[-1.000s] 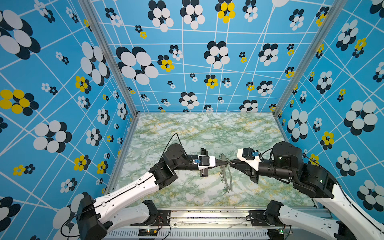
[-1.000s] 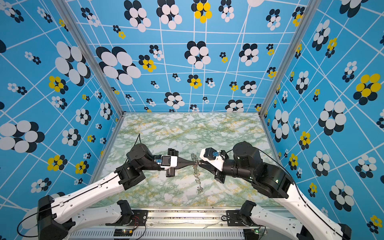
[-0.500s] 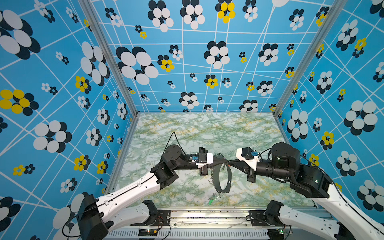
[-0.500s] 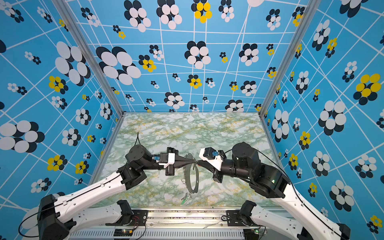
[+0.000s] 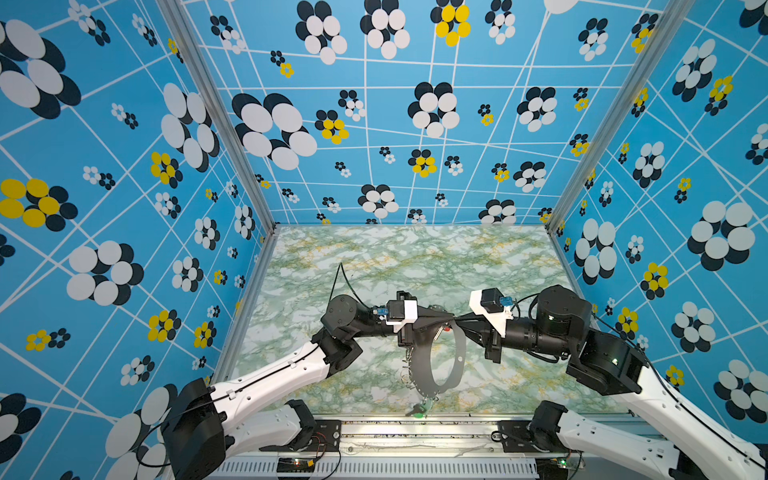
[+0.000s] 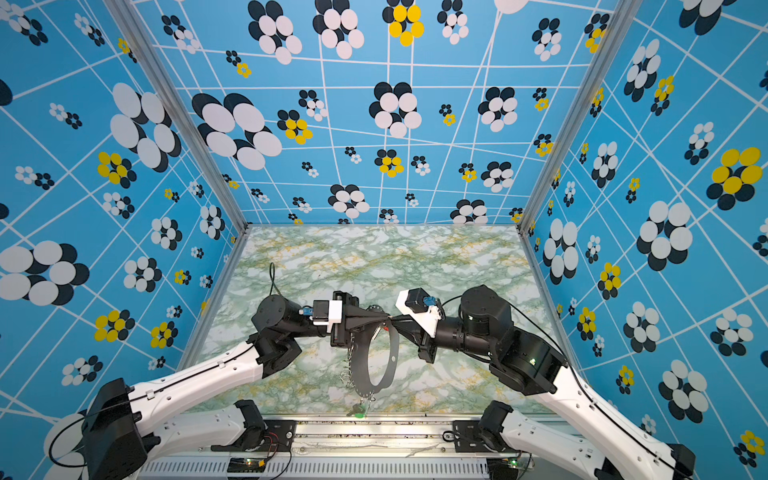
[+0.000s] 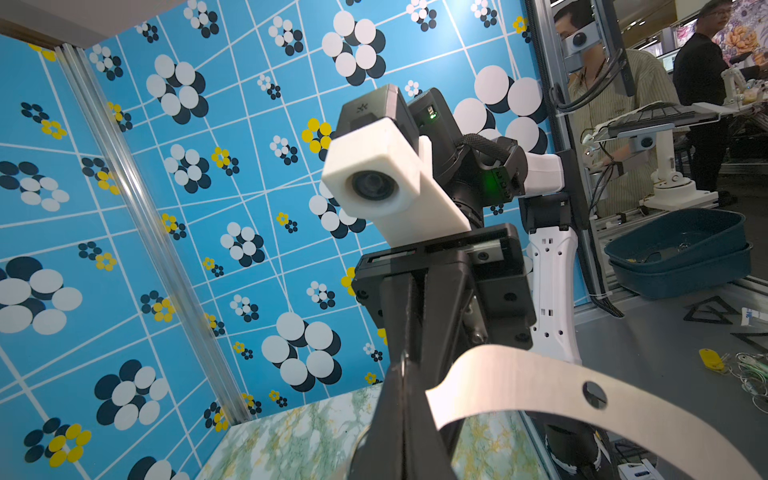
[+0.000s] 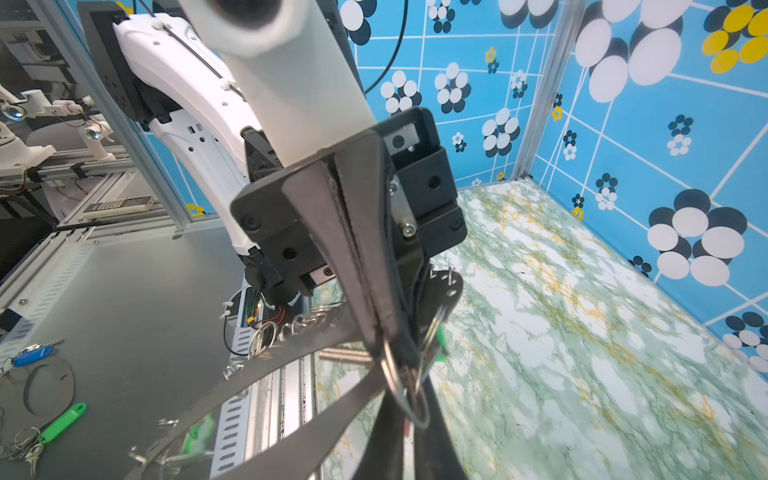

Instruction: Put the keys on the keyring

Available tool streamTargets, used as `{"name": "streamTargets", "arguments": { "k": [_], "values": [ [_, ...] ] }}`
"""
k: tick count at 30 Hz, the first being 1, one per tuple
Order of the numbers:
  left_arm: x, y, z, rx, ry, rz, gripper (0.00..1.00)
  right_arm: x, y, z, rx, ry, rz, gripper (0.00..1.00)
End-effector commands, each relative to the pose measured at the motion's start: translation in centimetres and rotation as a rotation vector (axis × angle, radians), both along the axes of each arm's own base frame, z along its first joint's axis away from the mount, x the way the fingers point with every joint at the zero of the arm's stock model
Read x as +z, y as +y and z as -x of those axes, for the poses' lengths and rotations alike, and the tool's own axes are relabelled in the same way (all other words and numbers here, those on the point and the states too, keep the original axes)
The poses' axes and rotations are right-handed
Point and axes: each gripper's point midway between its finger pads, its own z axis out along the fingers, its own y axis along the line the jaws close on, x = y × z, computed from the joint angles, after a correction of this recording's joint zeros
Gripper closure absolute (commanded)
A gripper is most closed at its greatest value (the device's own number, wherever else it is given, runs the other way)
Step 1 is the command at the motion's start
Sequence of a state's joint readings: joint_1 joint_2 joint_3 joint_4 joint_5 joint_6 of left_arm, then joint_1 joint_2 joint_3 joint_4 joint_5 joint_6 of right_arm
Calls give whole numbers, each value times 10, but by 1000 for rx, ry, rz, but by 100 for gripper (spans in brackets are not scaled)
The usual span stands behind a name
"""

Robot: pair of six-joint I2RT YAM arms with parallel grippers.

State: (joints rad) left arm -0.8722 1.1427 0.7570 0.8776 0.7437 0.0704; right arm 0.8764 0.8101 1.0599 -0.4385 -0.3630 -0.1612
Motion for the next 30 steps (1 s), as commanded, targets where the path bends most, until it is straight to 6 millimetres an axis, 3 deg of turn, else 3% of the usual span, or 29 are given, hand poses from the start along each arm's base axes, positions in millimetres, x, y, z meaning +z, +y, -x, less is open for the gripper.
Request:
{"name": "streamTargets", "arguments": {
  "k": [1, 6, 11, 17, 25, 30],
  "values": [
    [8, 4, -5, 24, -8, 51, 100, -7, -1, 16, 59, -3, 25, 79],
    [4, 7, -4, 15, -24, 51, 100, -2, -25, 14, -23, -58, 83, 63],
    [2, 9, -4, -2, -25, 61, 100, 3, -43, 13, -78, -102, 122, 58],
    [3, 7, -4, -51, -9, 69, 100, 22, -44, 16, -69, -162, 73, 61],
    [5, 5, 4, -116, 1, 50, 100, 22, -29, 10, -39, -195, 51, 82],
    [6, 5, 8, -135, 0, 45, 100, 18, -24, 5, -34, -201, 71, 78]
  ]
}}
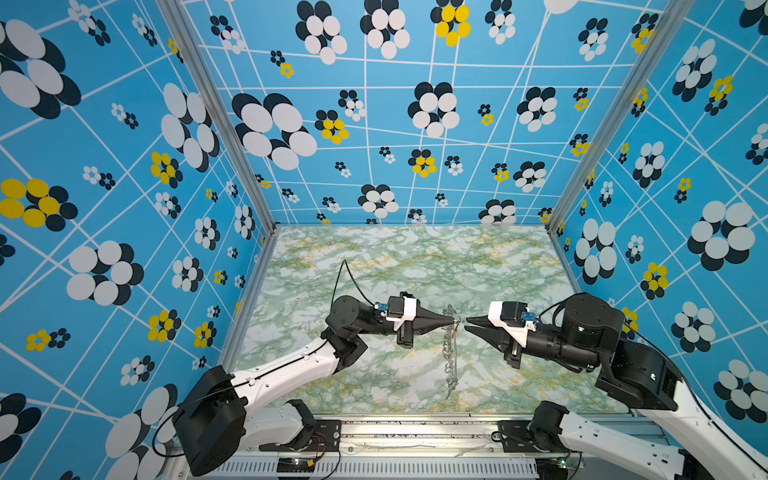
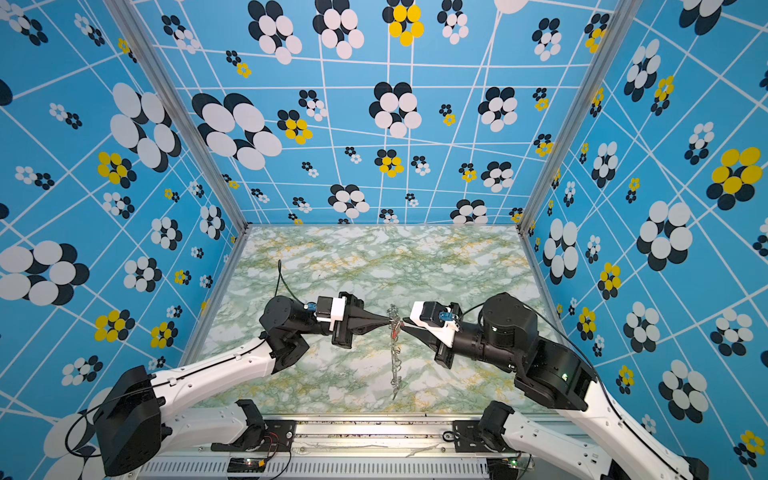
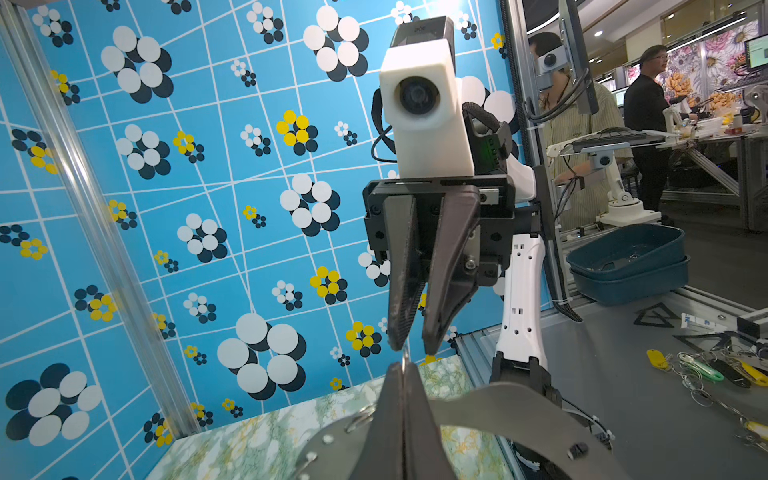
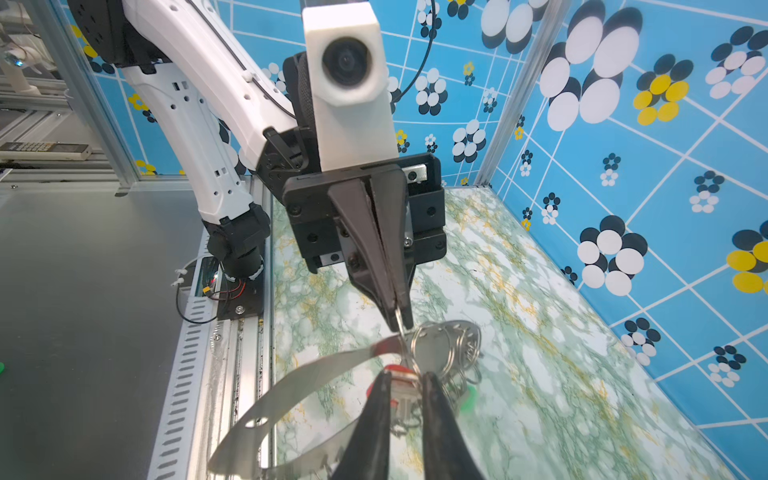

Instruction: Put the keys on the keyring

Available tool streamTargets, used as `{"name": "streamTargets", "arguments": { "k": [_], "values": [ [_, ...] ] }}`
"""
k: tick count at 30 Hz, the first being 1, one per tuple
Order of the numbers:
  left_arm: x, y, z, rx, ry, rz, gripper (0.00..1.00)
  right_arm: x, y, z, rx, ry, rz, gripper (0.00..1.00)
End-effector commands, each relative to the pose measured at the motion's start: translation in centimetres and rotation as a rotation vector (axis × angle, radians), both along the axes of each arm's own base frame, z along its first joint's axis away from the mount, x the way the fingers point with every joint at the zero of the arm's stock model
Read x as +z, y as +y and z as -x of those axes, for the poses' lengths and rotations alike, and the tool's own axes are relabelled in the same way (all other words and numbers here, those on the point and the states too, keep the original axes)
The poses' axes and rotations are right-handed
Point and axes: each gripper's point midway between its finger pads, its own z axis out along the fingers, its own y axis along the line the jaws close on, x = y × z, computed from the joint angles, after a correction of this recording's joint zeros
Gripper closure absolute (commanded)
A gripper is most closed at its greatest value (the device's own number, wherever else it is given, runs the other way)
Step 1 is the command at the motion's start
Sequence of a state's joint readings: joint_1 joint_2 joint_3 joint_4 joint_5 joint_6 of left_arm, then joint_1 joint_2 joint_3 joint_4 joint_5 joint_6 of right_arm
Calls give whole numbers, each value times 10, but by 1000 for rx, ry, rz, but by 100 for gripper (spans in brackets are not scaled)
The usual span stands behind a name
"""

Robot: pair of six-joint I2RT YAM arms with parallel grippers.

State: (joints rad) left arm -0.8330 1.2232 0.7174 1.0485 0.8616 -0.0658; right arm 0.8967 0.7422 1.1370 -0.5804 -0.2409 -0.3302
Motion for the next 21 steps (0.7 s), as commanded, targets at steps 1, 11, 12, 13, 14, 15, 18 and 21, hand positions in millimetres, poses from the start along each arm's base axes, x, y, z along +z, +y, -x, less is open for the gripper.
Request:
{"name": "streamTargets", "arguments": {
  "k": [1, 11, 12, 13, 14, 15, 18, 21],
  "values": [
    [25, 6, 9, -30, -55, 59, 100, 0, 7, -1, 21, -22, 0, 76],
    [28, 6, 11, -39, -61, 65, 100, -6, 14, 4, 68, 13, 2, 81],
    [27, 6, 10, -39, -59, 63, 100, -5, 15, 4, 72, 15, -2, 81],
    [27, 6, 11, -43, -58, 60, 100, -5, 15, 5, 76, 15, -5, 81],
    [26, 5, 11, -45, -56, 58, 100, -4, 16, 5, 79, 15, -8, 81],
    [27, 5, 11, -48, -57, 58, 100, -4, 16, 6, 83, 14, -11, 81],
    [26, 5, 11, -47, -58, 59, 100, -6, 18, 6, 88, 21, -7, 86],
    [27, 5, 12, -50, -58, 58, 100, -5, 19, 6, 94, 23, -14, 87]
  ]
}}
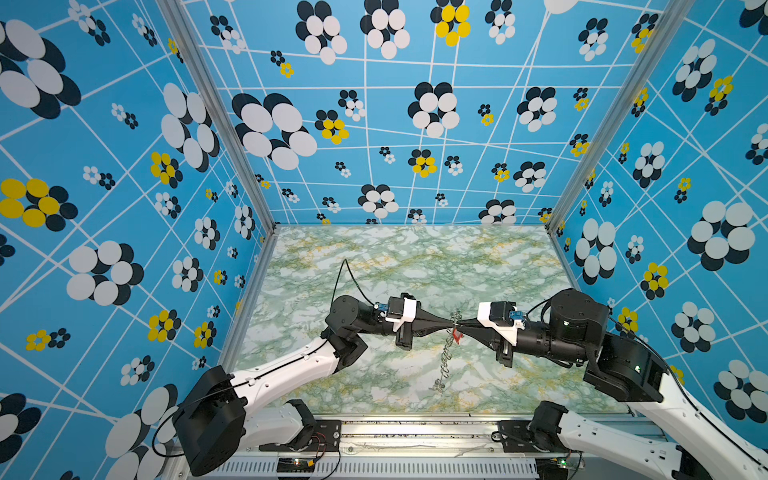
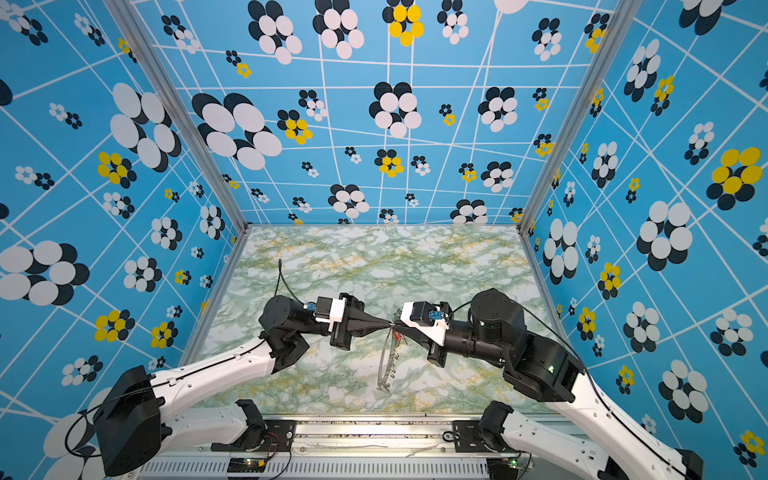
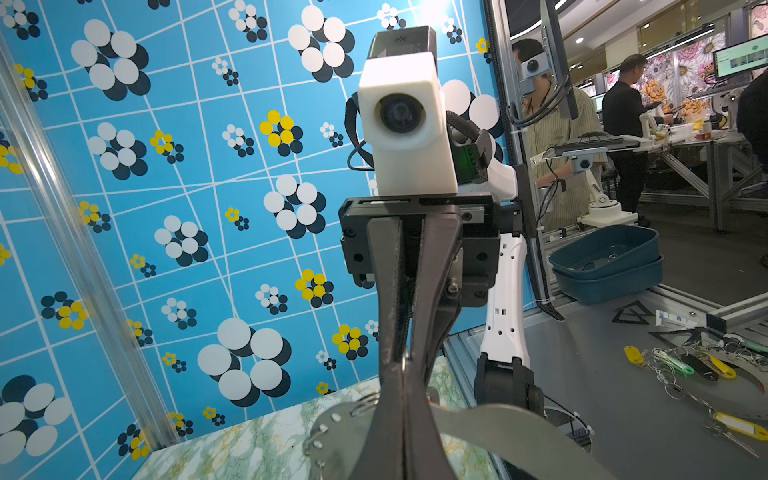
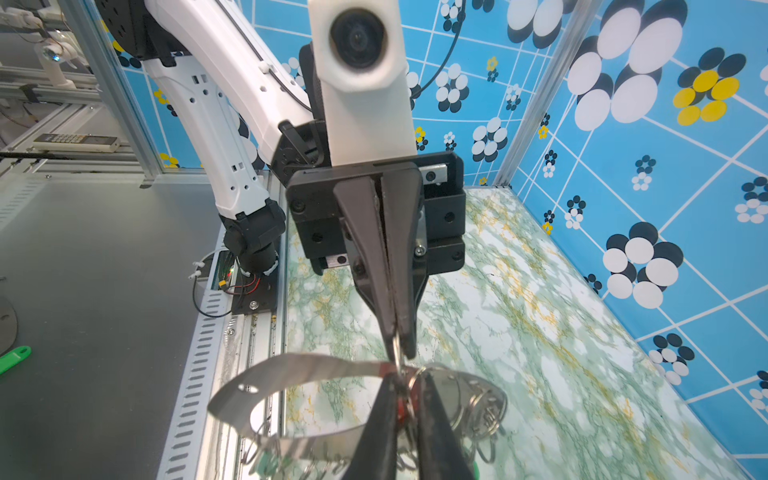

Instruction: Put the keys on the keyring

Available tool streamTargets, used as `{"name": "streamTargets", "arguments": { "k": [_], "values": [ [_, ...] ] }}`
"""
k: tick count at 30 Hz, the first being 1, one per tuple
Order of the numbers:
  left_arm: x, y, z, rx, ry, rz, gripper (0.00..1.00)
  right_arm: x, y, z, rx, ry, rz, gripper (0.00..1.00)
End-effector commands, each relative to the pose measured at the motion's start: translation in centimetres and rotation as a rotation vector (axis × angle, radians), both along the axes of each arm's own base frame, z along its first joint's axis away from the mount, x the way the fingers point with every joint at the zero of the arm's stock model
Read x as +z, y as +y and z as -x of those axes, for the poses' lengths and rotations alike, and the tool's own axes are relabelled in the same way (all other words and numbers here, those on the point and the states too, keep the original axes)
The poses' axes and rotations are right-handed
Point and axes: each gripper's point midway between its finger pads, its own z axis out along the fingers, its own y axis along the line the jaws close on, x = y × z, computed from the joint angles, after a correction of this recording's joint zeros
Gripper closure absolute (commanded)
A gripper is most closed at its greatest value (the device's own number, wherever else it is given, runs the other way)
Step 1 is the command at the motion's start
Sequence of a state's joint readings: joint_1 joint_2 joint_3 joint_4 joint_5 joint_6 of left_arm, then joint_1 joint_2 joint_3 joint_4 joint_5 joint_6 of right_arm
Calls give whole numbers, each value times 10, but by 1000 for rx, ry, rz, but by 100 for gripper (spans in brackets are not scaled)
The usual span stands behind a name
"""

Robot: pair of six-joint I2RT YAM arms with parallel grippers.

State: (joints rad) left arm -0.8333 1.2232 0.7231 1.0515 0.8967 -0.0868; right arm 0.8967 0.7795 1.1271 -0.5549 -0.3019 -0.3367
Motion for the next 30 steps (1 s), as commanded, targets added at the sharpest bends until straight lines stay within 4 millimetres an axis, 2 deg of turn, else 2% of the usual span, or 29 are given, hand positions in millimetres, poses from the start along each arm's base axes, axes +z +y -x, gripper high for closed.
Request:
{"name": "streamTargets", "arguments": {
  "k": [1, 3, 8, 17, 26, 30],
  "values": [
    [26, 4, 7, -16, -59, 66, 100, 2, 6, 4, 35, 4, -27, 88],
    [24, 2, 8, -21, -57, 59, 100, 2, 7, 5, 42, 7, -33, 88],
    [24, 2, 9, -19, -61, 55, 100, 1, 10, 5, 48, 13, -37, 100],
    [16, -1, 5, 2, -37, 8, 100, 3, 0, 2, 8, 8, 9, 100],
    [-3, -7, -3, 99, 20, -213, 68, -8, -13, -6, -67, 29, 132, 100],
    [-10, -9, -5, 127, 35, -284, 58, -9, -14, -9, -80, 30, 149, 100]
  ]
}}
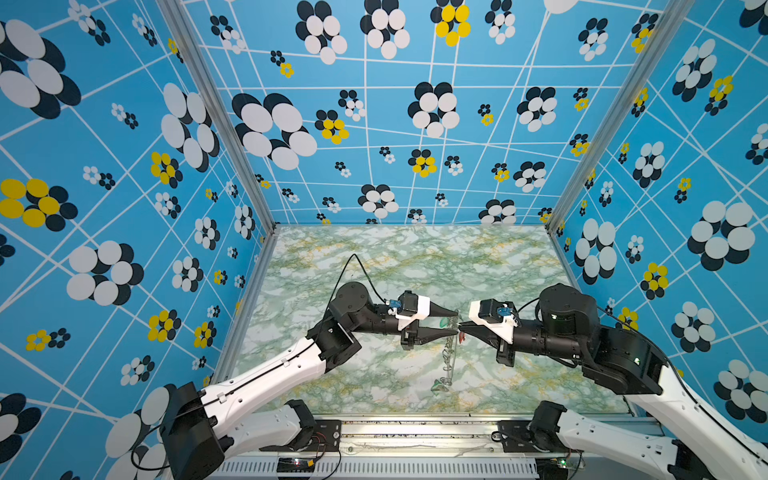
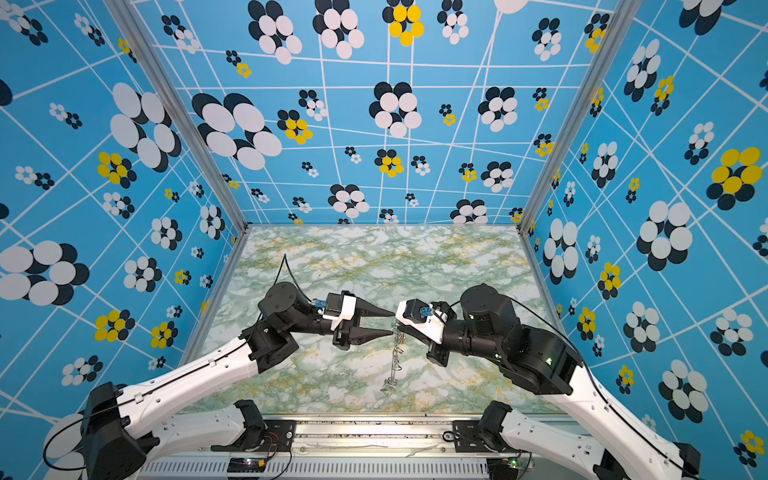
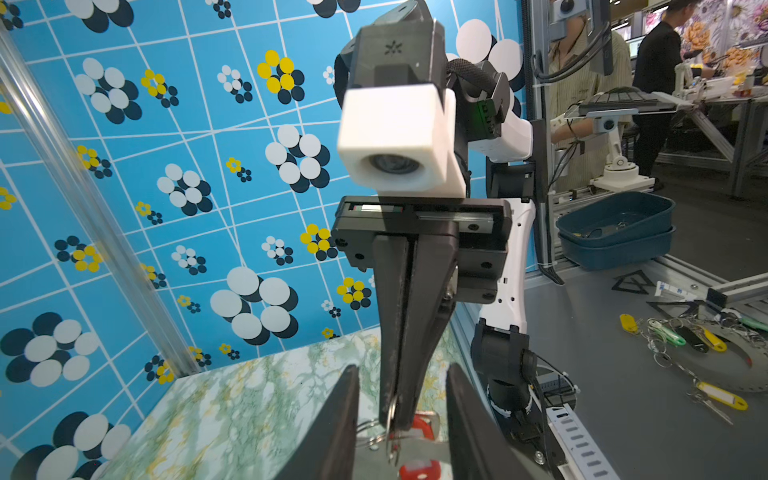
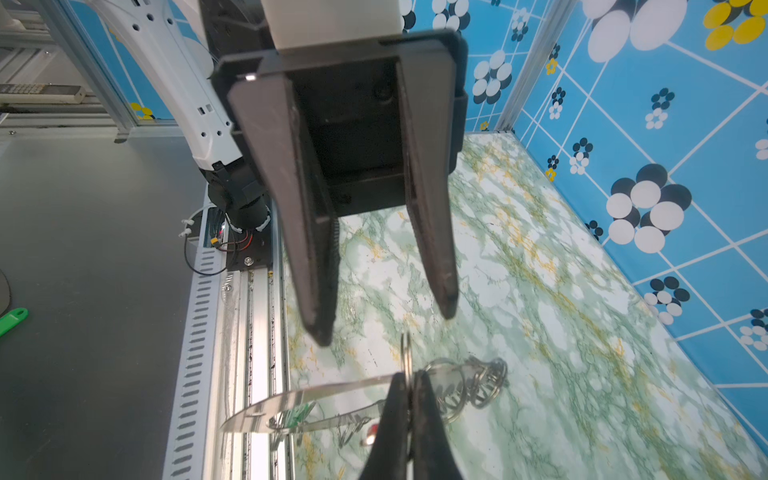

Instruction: Put the keys on the keyring

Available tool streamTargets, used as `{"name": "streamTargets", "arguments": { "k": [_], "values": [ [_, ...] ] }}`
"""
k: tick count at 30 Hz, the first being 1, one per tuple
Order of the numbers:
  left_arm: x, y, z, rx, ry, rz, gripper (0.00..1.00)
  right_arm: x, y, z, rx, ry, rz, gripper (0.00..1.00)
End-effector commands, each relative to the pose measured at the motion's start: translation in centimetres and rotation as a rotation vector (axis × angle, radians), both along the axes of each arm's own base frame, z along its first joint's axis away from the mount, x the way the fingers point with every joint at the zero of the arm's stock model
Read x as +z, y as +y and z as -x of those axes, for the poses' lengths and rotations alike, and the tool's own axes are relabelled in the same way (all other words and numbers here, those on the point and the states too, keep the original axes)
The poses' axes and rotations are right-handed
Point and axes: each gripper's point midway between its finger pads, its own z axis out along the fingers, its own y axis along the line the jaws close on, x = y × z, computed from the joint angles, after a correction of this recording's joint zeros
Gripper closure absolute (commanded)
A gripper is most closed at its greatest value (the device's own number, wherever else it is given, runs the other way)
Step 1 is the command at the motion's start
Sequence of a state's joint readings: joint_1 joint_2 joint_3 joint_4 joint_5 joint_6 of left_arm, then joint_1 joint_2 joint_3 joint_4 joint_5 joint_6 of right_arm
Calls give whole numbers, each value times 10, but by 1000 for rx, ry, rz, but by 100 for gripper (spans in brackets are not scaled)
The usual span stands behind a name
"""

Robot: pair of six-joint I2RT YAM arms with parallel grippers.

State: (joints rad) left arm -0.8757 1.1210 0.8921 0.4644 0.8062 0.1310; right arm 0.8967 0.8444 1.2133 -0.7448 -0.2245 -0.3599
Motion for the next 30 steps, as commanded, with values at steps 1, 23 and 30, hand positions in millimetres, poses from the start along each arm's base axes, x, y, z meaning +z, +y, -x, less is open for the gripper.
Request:
{"name": "streamTargets", "arguments": {
  "k": [1, 23, 30],
  "values": [
    [-16, -2, -6, 52, 17, -113, 58, 13, -4, -1, -15, -34, -2, 100],
    [-20, -10, -10, 93, -18, -162, 74, 12, 2, -1, 1, -18, 2, 100],
    [-25, -14, -9, 79, -21, -181, 77, 14, 3, -1, 8, -17, -8, 100]
  ]
}}
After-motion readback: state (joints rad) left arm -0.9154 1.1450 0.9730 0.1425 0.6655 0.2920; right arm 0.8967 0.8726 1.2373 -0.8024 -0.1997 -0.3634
